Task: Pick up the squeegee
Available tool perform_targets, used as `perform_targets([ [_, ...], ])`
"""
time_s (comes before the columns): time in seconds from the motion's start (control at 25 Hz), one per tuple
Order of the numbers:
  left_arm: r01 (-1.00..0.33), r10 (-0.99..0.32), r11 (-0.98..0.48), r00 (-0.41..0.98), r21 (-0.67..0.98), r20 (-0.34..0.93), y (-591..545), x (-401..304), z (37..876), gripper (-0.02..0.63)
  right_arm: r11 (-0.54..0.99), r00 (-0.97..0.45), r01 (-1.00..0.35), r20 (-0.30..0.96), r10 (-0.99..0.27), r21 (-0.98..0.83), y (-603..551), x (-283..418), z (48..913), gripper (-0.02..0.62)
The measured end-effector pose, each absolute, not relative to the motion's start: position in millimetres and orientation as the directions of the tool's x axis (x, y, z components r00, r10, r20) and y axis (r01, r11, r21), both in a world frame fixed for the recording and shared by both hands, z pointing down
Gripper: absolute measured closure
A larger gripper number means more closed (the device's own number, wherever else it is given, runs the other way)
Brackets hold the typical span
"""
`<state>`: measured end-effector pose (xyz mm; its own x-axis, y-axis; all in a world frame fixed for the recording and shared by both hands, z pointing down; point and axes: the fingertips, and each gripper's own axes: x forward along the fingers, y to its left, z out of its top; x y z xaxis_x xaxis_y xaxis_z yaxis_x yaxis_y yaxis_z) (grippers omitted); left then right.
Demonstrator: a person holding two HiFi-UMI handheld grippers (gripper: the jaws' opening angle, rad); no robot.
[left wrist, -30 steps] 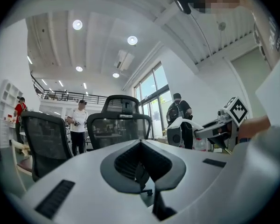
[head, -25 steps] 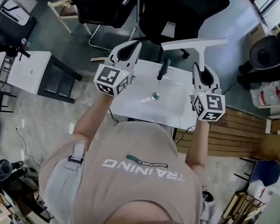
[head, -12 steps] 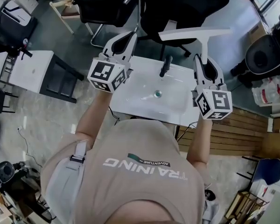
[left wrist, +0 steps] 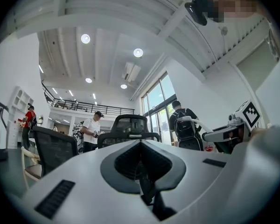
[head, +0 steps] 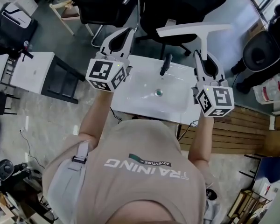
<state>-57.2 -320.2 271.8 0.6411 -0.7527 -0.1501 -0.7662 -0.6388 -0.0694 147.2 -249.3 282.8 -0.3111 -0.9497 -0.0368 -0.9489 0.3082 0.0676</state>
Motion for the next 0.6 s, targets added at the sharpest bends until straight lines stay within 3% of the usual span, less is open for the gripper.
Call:
perform_targets([
  [0.6, -0.757, -0.745, -0.645, 0.653, -0.103, -0.135, -313.6, -49.4, 271.8, 0.594, 0.329, -0.331, -0.943, -0.046, -0.942, 0.045, -247.5, 146.2, 279.8, 0.509],
])
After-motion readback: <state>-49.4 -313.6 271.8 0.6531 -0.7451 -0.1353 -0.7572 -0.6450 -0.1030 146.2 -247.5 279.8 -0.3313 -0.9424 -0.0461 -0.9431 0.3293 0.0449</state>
